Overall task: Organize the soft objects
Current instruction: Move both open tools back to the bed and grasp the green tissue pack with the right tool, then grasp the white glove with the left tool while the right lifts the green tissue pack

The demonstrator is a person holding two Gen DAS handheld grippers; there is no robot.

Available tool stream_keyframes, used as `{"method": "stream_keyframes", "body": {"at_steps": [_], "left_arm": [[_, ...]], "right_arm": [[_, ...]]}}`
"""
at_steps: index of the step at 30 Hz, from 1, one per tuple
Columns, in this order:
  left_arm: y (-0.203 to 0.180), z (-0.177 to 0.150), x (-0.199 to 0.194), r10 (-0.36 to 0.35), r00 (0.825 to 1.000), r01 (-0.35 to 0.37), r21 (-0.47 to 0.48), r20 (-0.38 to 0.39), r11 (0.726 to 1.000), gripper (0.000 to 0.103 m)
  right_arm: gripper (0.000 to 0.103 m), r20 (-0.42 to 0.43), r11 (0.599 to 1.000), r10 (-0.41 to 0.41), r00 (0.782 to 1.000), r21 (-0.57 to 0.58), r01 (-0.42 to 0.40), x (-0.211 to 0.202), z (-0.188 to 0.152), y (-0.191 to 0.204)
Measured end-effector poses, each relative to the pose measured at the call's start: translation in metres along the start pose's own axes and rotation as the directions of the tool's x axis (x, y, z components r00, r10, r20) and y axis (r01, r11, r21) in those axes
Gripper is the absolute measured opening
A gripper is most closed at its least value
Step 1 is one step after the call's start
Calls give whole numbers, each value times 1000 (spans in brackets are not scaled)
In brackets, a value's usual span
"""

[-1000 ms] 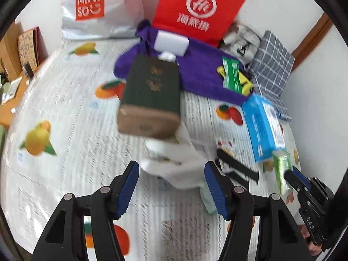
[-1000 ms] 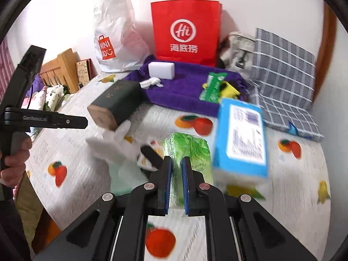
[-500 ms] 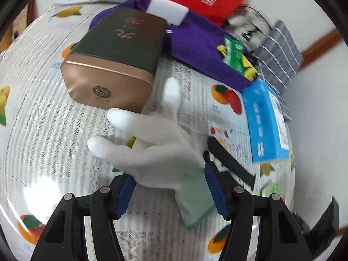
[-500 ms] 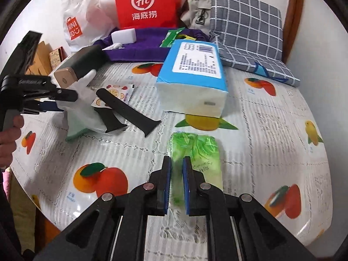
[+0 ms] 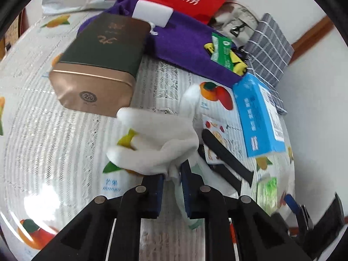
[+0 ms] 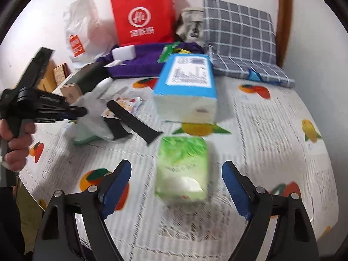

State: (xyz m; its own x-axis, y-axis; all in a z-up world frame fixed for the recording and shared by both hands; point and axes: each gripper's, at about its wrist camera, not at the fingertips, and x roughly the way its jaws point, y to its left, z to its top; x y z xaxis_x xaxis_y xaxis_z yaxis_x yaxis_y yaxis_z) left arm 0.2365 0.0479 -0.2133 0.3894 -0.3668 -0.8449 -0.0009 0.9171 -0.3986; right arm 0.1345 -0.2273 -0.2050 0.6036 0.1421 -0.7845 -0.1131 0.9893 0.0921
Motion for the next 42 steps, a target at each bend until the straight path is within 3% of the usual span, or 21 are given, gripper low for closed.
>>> {"method": "stream_keyframes", "body": {"at_steps": [5, 11, 15, 17, 21, 22, 26, 34, 42], "left_arm": [[11, -15, -21, 21, 1000, -22, 10, 16, 1000, 15], [42, -32, -54, 73, 996, -72, -25, 49, 997, 15], [63, -40, -66, 135, 989, -132, -47, 53, 990, 15], [70, -42, -63, 155, 987, -153, -61, 34, 986, 25], [70, -46, -48, 123, 992, -123, -67, -10, 990, 47], [67, -47, -44, 115, 993, -116, -62, -14, 991, 56], [53, -46, -33, 117, 993, -116, -43, 11, 992, 64], [36, -48, -26, 156, 977, -159, 6, 142, 987, 61], [38, -47, -26, 148, 980, -154, 34, 130, 988, 56]], "right_arm": [[85, -29, 999, 11, 1000, 38, -10, 8, -8, -4], [82, -80, 993, -82, 993, 78, 88, 37, -14, -6], [62, -29, 991, -98, 995, 84, 100, 34, -17, -6], [53, -25, 991, -102, 994, 81, 104, 33, -17, -5], [53, -30, 993, -89, 996, 81, 91, 29, -18, -1], [53, -31, 993, -84, 996, 82, 86, 28, -19, 0], [52, -35, 994, -59, 998, 88, 62, 22, -23, 1], [52, -36, 993, -60, 998, 102, 63, 10, -23, -3], [52, -25, 990, -71, 997, 121, 74, -1, -19, -7]]}}
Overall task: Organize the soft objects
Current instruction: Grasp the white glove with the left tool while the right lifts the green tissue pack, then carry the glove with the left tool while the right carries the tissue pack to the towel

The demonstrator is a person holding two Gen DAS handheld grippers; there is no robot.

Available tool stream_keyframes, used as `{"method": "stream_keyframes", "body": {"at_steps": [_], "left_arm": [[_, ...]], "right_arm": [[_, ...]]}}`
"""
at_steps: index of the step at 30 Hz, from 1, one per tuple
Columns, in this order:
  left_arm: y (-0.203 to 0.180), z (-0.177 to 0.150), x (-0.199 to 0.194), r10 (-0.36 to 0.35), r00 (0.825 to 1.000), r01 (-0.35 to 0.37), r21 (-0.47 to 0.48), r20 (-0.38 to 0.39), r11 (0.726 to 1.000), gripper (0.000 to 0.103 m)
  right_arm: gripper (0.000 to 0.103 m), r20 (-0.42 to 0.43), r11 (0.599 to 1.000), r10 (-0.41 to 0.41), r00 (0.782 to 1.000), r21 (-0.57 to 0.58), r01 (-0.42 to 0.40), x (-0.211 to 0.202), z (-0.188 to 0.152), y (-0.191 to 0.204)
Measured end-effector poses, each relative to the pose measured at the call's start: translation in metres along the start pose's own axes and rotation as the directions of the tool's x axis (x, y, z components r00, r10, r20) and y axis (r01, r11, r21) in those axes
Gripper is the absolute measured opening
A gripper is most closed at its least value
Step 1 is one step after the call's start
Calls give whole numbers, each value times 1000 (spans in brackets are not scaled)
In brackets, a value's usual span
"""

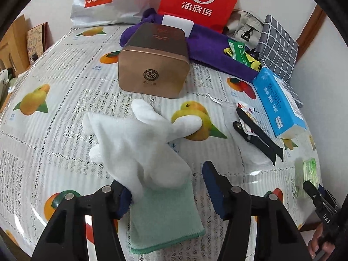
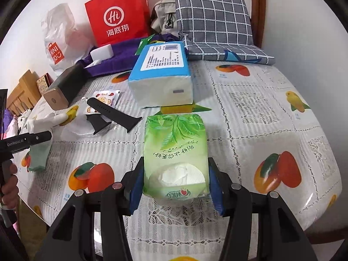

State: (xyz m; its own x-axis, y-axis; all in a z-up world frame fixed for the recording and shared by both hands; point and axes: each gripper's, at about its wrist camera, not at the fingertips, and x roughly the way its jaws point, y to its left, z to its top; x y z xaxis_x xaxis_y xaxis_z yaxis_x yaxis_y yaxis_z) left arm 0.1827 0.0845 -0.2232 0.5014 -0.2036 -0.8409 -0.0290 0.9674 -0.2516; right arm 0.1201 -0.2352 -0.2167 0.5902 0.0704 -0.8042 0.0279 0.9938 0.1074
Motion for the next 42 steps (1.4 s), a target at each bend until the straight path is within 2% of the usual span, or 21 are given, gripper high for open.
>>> {"method": "stream_keyframes", "body": {"at_steps": [3, 4, 7, 9, 10, 13, 19, 28, 42], "left_arm": [[0, -2, -1, -5, 1000, 5, 7, 2, 1000, 56], [0, -3, -2, -4, 1000, 4, 0, 2, 1000, 53], [5, -2, -8, -35, 999, 35, -39, -12, 999, 32], [6, 0, -17, -54, 998, 54, -34, 9, 998, 30], [4, 2, -21, -51, 999, 52, -19, 15, 998, 25], [-1, 9, -36, -43, 998, 43, 5, 49, 999, 23], [-7, 22, -60, -82, 992, 81, 16, 91, 997, 22], [-12, 36, -80, -111, 985, 107, 37, 131, 994, 11], [-32, 60, -100, -122, 975, 106, 92, 186, 990, 7]], "right_arm": [[52, 6, 1000, 3, 1000, 5, -4, -5, 1, 1], [52, 10, 1000, 5, 1000, 5, -5, -7, 1, 1], [52, 19, 1000, 6, 1000, 3, -6, -14, 4, 2], [52, 29, 1000, 5, 1000, 2, -5, -19, 7, 3], [52, 34, 1000, 5, 999, -2, -5, -22, 10, 4], [52, 54, 1000, -3, 999, -14, 3, -32, 17, 7], [52, 94, 1000, -3, 996, -21, 5, -48, 32, 13], [52, 132, 999, 4, 991, -53, 3, -61, 52, 21], [52, 159, 997, 22, 987, -79, -9, -63, 77, 24]]}}
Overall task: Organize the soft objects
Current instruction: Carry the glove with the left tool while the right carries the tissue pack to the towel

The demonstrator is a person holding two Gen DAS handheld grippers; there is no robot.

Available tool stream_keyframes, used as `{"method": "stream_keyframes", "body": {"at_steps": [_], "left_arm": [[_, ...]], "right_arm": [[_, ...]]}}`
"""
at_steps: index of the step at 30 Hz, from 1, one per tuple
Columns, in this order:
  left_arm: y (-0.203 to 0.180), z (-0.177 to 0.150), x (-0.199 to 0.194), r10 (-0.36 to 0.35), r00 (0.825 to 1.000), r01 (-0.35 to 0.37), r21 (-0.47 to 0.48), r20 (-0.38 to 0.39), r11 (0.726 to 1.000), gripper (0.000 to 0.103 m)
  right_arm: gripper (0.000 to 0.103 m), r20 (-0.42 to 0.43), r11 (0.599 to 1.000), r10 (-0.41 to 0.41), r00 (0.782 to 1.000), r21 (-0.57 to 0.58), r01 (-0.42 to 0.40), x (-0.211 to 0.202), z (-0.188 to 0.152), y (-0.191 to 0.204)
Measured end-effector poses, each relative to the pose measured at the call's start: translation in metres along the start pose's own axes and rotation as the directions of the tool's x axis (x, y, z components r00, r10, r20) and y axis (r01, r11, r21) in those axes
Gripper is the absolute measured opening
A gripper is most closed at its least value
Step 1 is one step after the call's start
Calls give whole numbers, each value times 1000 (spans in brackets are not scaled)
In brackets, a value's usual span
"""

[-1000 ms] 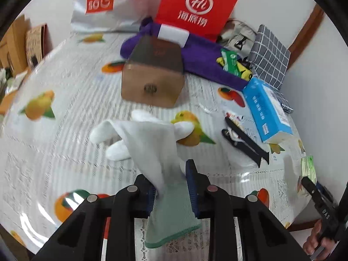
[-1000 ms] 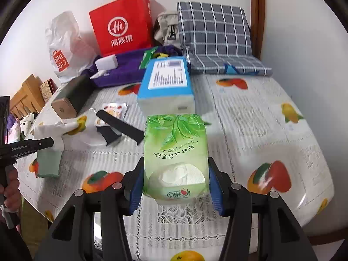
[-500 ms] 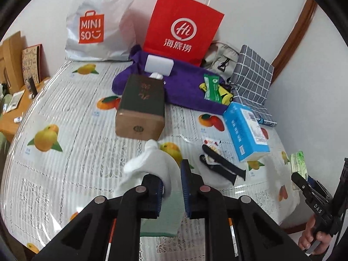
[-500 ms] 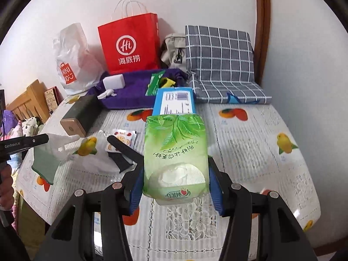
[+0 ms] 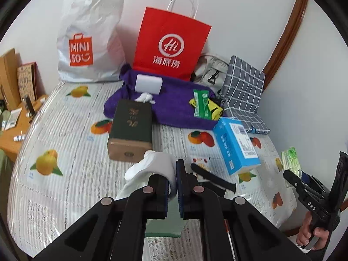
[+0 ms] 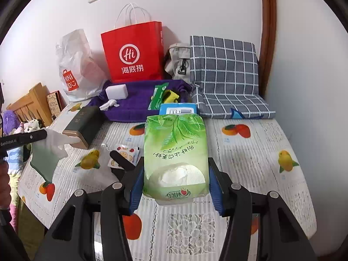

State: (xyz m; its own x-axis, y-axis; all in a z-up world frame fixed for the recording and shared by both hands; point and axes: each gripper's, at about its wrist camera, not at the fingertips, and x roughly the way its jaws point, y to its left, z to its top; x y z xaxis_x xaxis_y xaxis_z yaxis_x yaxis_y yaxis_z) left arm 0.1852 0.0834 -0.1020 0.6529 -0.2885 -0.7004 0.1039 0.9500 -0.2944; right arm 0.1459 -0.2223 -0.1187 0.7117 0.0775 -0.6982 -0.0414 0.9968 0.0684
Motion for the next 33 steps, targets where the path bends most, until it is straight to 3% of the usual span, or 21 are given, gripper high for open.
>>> {"method": "stream_keyframes", "body": {"at_steps": [12, 17, 33], "left_arm": [[-23, 38, -13, -17, 998, 15, 39, 62, 999, 7], [-27, 57, -7, -10, 997, 7, 44, 72, 999, 7], [-24, 118, 44, -6, 998, 5, 29, 58, 1000, 7]], "right_arm": [[52, 49, 999, 29, 998, -31, -28, 5, 36, 4], [52, 28, 998, 41, 999, -51, -39, 18, 56, 8], [52, 6, 988, 142, 990, -64, -141, 82, 121, 14]]}}
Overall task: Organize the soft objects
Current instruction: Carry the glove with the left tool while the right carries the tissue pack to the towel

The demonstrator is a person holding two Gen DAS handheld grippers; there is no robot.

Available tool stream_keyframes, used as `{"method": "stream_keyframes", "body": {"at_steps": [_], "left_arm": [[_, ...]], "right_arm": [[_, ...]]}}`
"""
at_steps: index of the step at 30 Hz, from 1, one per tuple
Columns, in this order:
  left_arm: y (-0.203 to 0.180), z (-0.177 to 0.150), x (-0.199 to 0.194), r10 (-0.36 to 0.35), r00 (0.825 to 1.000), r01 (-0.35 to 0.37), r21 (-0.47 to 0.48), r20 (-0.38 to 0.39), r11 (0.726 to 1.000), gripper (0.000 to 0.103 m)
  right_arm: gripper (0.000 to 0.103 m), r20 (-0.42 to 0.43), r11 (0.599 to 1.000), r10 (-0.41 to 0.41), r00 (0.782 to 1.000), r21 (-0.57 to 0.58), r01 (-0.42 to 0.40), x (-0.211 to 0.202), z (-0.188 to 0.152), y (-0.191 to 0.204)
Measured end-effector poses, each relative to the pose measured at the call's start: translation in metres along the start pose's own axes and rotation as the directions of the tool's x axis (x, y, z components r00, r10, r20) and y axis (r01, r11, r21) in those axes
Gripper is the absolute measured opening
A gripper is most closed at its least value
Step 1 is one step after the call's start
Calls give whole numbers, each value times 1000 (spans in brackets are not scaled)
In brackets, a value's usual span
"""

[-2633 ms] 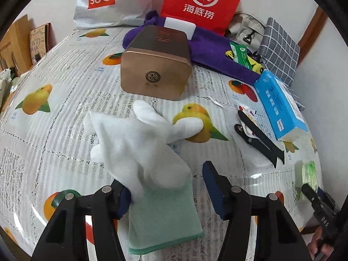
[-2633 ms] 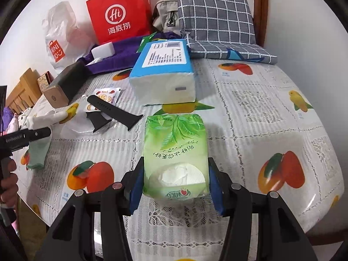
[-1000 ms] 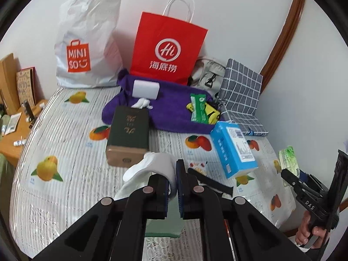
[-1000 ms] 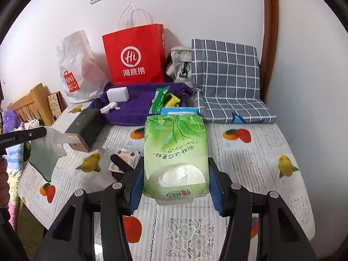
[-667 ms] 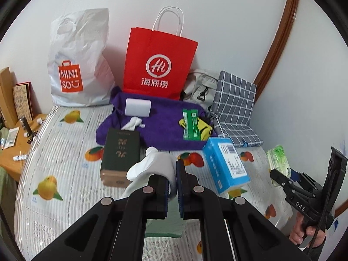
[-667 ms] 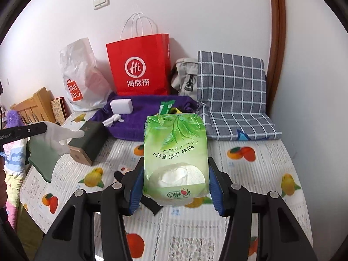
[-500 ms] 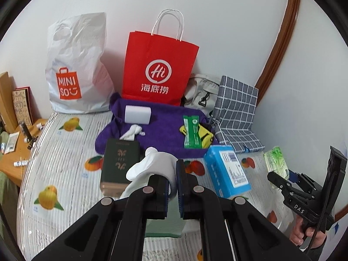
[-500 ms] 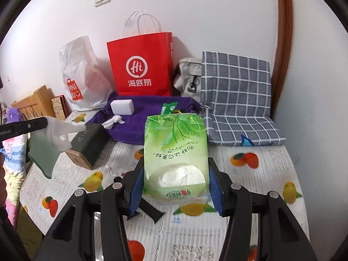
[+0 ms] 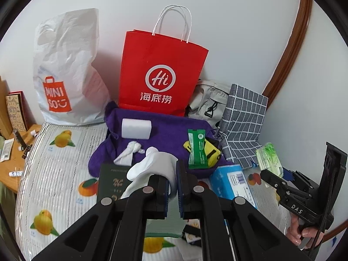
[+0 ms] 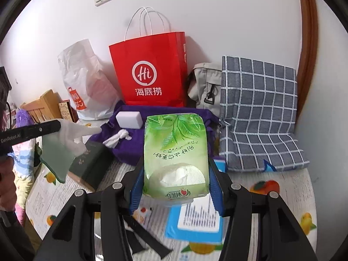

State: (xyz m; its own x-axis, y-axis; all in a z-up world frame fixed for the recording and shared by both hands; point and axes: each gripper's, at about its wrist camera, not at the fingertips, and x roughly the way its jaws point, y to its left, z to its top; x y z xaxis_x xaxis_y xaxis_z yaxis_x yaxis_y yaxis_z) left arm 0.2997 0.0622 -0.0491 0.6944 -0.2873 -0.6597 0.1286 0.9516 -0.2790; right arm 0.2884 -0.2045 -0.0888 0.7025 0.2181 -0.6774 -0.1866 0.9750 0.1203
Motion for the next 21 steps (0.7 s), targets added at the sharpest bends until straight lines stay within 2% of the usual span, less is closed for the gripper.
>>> {"method": "stream_keyframes", "body": {"at_steps": [6, 12, 21], "left_arm": [[3, 21, 25, 14, 1000, -14, -2, -10, 1000, 7], [9, 41, 53, 15, 1000, -15, -19, -26, 1000, 7], [17, 61, 78, 23, 999, -24, -33, -30, 999, 7]], "right_arm": [[52, 8, 1000, -6, 1000, -11, 6, 25, 25, -2], [52, -8, 999, 37, 999, -6, -37, 55, 44, -6], [52, -31, 999, 34, 999, -8, -34, 94, 69, -4]]}}
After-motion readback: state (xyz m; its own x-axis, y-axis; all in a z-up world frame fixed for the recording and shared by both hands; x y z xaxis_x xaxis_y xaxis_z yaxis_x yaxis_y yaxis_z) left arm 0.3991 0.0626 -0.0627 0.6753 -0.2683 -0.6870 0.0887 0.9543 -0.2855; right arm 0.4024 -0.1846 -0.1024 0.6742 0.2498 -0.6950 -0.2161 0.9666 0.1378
